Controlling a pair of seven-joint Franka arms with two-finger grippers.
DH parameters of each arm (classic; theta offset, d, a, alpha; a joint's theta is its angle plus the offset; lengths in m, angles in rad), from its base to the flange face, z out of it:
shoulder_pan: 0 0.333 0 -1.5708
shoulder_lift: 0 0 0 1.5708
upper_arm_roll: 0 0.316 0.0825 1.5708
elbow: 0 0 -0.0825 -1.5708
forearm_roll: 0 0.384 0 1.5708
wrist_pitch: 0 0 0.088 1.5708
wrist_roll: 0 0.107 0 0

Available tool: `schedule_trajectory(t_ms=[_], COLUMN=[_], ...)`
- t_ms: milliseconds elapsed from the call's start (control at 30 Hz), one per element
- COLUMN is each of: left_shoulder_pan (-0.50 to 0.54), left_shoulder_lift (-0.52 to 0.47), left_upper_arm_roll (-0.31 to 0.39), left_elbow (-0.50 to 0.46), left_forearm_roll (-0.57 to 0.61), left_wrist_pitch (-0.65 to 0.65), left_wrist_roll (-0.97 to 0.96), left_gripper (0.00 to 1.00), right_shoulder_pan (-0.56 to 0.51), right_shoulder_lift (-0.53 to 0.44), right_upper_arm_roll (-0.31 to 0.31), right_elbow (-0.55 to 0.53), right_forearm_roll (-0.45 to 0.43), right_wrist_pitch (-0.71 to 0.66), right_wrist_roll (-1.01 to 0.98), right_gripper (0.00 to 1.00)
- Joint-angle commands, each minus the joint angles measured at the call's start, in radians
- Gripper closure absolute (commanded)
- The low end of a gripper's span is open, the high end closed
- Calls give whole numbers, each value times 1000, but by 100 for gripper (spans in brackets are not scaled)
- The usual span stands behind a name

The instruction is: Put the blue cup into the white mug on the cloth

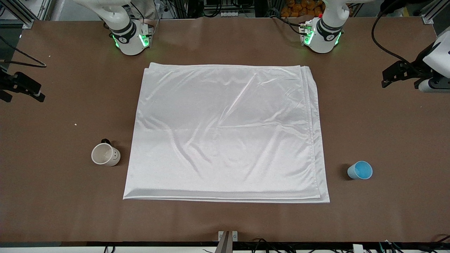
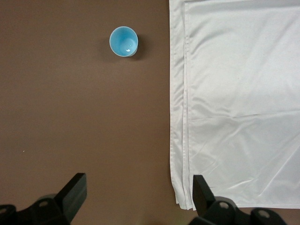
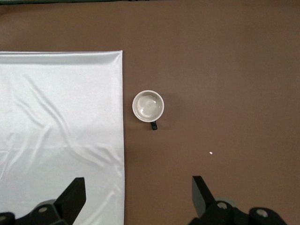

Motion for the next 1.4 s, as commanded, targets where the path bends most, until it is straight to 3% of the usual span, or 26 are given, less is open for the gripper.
schedule_trajectory(t_ms=[0, 567, 1000, 1367], left_shoulder_pan=[5, 18, 101, 110], left_shoulder_lift=[-11, 70, 299, 477], left_upper_arm_roll=[0, -5, -25, -19], left_elbow=[-8, 18, 157, 179], left_forearm_roll=[-18, 14, 45, 51], left_wrist_pitch=[8, 20, 77, 230], left_wrist_roll=[21, 31, 92, 97], left_gripper=[0, 0, 0, 0], right_shoulder_pan=[-8, -6, -8, -8], right_shoulder_lift=[-31, -28, -34, -29], right_upper_arm_roll=[5, 3, 2, -1], right_elbow=[-37, -53, -131, -333], right_forearm_roll=[16, 14, 14, 11], right_wrist_pitch=[11, 3, 49, 235], right_wrist_roll=[12, 11, 9, -6], right_gripper=[0, 0, 0, 0])
